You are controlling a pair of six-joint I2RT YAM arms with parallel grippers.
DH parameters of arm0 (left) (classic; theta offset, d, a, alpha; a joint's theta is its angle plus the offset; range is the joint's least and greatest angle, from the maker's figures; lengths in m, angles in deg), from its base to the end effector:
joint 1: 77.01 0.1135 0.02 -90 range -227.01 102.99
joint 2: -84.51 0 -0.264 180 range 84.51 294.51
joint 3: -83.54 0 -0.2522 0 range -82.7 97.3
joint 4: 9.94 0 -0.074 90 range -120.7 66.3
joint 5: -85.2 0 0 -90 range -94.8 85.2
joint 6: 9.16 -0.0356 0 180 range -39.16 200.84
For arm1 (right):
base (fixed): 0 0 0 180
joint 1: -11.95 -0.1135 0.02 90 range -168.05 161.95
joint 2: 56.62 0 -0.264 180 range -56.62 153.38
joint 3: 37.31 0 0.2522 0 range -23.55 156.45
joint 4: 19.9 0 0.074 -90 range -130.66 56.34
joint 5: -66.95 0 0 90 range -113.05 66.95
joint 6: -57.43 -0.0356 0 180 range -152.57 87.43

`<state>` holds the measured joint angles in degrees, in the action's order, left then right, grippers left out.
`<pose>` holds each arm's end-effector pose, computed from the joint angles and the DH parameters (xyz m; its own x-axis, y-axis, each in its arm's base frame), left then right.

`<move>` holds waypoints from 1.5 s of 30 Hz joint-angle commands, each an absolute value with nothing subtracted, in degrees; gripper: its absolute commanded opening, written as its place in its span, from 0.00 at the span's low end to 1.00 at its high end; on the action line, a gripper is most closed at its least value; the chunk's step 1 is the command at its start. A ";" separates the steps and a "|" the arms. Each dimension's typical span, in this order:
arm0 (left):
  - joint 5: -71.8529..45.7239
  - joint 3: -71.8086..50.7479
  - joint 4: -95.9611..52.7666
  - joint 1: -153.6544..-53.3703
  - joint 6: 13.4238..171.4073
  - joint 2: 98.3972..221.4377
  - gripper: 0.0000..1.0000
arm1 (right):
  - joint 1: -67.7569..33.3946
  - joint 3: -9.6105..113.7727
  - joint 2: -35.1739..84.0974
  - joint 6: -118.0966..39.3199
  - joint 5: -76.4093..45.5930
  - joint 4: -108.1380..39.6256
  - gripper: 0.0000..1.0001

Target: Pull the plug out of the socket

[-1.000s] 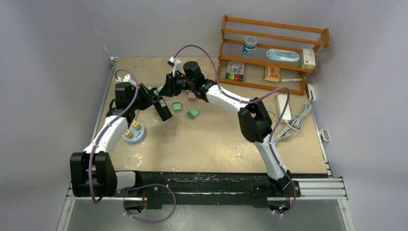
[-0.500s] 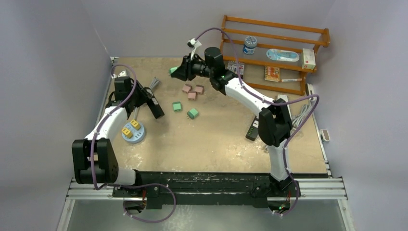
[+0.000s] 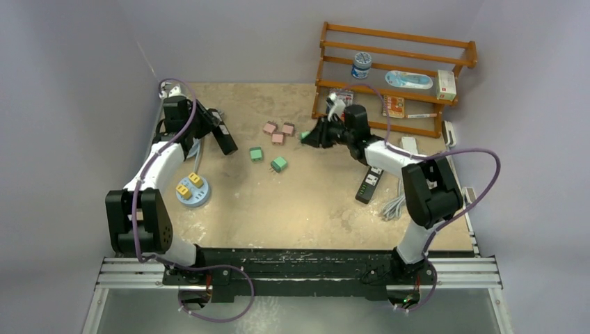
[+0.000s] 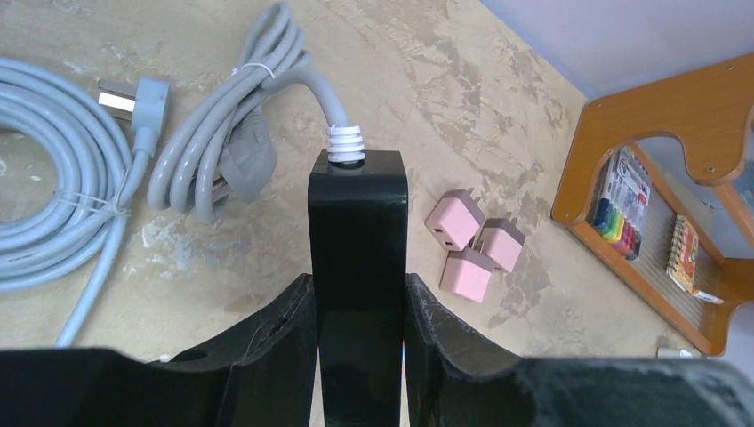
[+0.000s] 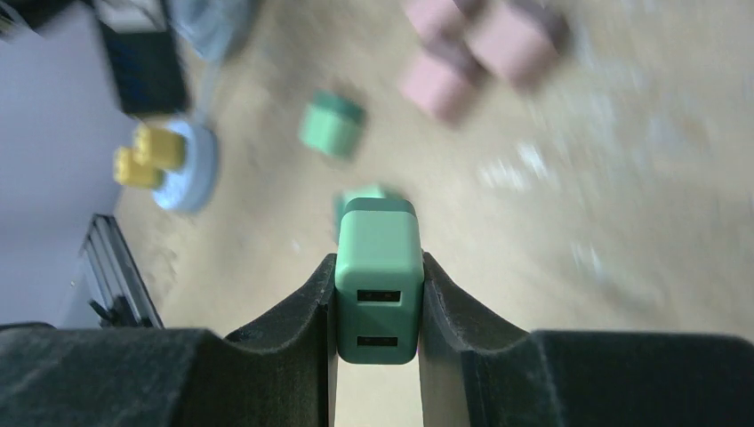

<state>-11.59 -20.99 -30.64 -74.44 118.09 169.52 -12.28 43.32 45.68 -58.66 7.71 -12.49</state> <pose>0.3401 0.0111 0.2796 -0.4353 -0.6212 -0.6516 -0.2588 0.7796 -0.5703 0.3682 0.1857 0.2525 -0.5556 0.1644 -0.8150 -0.6239 0.5655 0.5394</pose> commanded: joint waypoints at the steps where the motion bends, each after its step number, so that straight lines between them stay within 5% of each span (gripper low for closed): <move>1: -12.99 -15.57 -22.26 -74.27 119.55 171.10 0.00 | -11.96 33.45 40.14 -56.72 8.35 -12.12 0.00; 11: -4.22 -7.84 -17.91 -74.20 123.13 181.09 0.00 | -11.96 38.37 51.75 -53.42 16.21 -17.30 0.02; 17: -0.82 -3.24 -14.79 -73.66 124.87 189.42 0.00 | -12.05 41.13 56.31 -51.58 19.99 -19.33 0.30; 27: -7.24 11.03 -15.00 -73.31 128.78 206.37 0.01 | -12.70 46.54 60.88 -48.71 21.23 -24.18 0.44; 28: -7.59 11.81 -15.26 -73.32 128.24 207.27 0.06 | -12.72 46.20 60.64 -48.28 20.30 -24.76 0.46; 33: -1.07 17.65 -27.15 -73.33 119.49 208.96 0.58 | -12.75 46.41 59.06 -45.97 14.57 -30.17 0.60; 36: 3.28 17.25 -29.43 -73.55 116.75 207.32 0.66 | -12.72 47.65 57.57 -44.62 10.09 -33.33 0.77; 42: 15.65 17.17 -35.44 -76.46 112.21 203.63 0.73 | -12.75 53.76 57.25 -42.69 1.96 -40.02 0.80; 43: 17.64 17.34 -36.91 -76.64 111.53 202.54 0.74 | -12.75 54.42 56.83 -42.98 -0.21 -40.25 0.94; 45: 20.54 18.75 -40.82 -76.66 110.30 201.10 0.75 | -12.75 54.44 55.43 -43.30 -3.64 -39.77 1.00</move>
<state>10.33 14.75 -34.79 -75.36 115.36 208.69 -12.85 51.97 58.86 -44.85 6.23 -35.86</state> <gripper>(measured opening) 0.735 0.962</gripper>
